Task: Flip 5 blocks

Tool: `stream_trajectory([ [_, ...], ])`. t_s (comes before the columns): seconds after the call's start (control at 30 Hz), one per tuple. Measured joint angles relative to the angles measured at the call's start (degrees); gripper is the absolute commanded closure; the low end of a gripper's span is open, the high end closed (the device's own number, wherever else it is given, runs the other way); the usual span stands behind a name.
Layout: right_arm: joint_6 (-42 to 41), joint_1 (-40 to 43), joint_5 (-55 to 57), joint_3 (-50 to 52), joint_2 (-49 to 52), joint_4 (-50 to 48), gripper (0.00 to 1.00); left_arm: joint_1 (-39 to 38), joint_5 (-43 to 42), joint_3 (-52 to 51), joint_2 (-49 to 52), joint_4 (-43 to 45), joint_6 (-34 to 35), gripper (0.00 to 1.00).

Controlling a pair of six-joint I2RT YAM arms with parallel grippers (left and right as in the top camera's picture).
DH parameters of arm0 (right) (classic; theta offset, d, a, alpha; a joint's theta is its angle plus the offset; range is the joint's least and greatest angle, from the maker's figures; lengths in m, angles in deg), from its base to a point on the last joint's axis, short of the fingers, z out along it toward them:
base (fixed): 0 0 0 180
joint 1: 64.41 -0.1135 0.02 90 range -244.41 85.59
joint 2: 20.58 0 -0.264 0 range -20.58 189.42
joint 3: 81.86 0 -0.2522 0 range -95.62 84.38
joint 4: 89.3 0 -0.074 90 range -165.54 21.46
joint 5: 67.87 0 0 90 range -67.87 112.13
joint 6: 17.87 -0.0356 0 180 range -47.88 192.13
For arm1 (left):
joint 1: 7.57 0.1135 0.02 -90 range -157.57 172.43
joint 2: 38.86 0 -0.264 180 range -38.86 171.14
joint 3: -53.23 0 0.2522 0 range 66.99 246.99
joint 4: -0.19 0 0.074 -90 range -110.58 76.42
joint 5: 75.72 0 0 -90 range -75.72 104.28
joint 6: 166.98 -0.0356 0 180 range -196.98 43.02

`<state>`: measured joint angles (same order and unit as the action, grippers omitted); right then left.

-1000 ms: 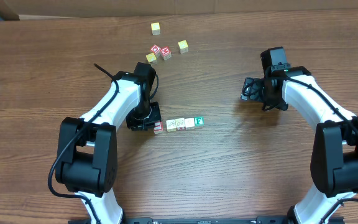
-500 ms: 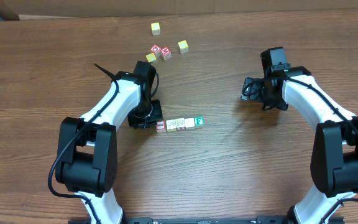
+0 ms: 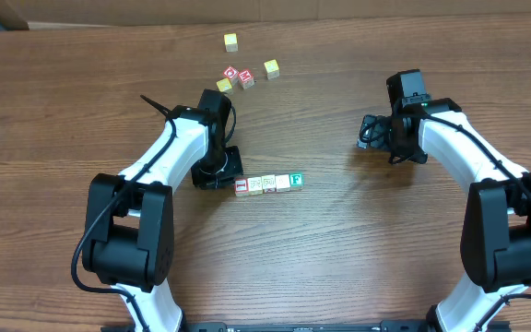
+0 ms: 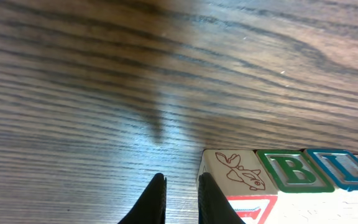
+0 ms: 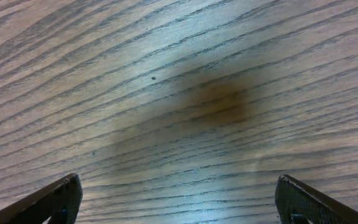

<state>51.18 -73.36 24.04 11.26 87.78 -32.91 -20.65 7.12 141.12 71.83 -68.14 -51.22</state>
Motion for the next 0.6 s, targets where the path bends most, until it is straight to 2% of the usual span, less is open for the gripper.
stream_trajectory([
  [0.6,0.02,0.02,0.02,0.0,0.0,-0.02,0.0,0.0,-0.81,-0.02,0.0,3.67,0.0,0.86],
])
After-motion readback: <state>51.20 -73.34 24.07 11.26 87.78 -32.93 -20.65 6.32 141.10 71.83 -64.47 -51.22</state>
